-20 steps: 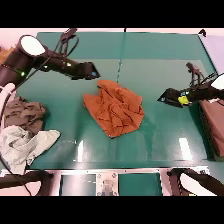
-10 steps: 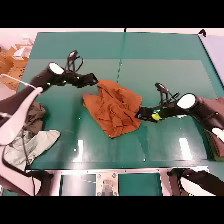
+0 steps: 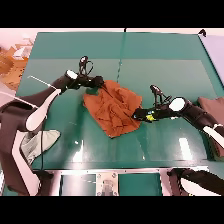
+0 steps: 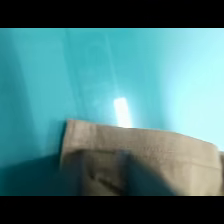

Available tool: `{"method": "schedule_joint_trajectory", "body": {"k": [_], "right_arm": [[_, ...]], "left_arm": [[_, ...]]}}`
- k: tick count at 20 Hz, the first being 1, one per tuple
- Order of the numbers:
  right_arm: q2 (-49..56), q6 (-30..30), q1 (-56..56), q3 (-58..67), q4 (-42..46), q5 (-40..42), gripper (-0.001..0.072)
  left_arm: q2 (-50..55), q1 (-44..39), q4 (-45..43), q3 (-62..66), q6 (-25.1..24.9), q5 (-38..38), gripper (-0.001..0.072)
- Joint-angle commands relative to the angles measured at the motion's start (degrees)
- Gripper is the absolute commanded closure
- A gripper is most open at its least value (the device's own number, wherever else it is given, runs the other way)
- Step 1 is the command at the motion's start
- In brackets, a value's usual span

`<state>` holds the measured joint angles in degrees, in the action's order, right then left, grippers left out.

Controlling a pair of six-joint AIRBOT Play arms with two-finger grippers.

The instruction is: Fold the shirts.

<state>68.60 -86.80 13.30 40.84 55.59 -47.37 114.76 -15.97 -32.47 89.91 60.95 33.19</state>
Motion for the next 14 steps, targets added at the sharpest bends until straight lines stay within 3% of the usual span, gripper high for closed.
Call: {"method": "schedule_joint_trajectory", "body": {"k": [1,2,3,6,7,8,9,10,11,14], "right_arm": [[0.28,0.57,0.11,-0.02,-0.09,0.44,0.0517],[0.28,1.07,0.09,0.00,-0.11,0.44,0.0537],[0.28,2.45,0.09,0.00,-0.09,0.44,0.0699],[0.26,3.54,-1.16,0.20,0.09,0.26,0.0699],[0.26,3.52,-1.81,0.68,0.07,-0.72,0.0646],[0.26,3.67,-2.08,1.49,0.09,-2.60,0.0375],[0.26,6.05,-1.99,2.19,0.00,-4.39,0.0158],[0.26,8.35,-1.22,2.60,-0.11,-5.29,0.0149],[0.28,9.92,-0.31,2.62,-0.11,-5.14,0.0149],[0.28,10.75,2.10,2.62,-0.13,-1.73,0.0147]], "left_arm": [[1.20,0.02,2.12,1.07,-0.61,1.31,0.0683],[1.16,0.26,2.10,2.19,-0.61,3.30,0.0683],[1.03,0.87,1.81,3.67,-0.68,5.38,0.0684],[0.96,4.46,1.03,10.12,-0.39,14.84,0.0684],[0.96,5.92,-0.63,11.80,-0.42,18.23,0.0682],[0.96,7.39,-3.43,13.07,-0.35,20.76,0.0679],[0.98,8.41,-5.09,13.29,0.22,21.75,0.0436],[1.44,9.09,-6.56,13.27,3.13,21.86,0.0087],[1.73,9.31,-8.46,12.72,5.86,20.98,0.0049],[4.66,8.35,-6.73,12.26,6.69,18.64,0.0047]]}}
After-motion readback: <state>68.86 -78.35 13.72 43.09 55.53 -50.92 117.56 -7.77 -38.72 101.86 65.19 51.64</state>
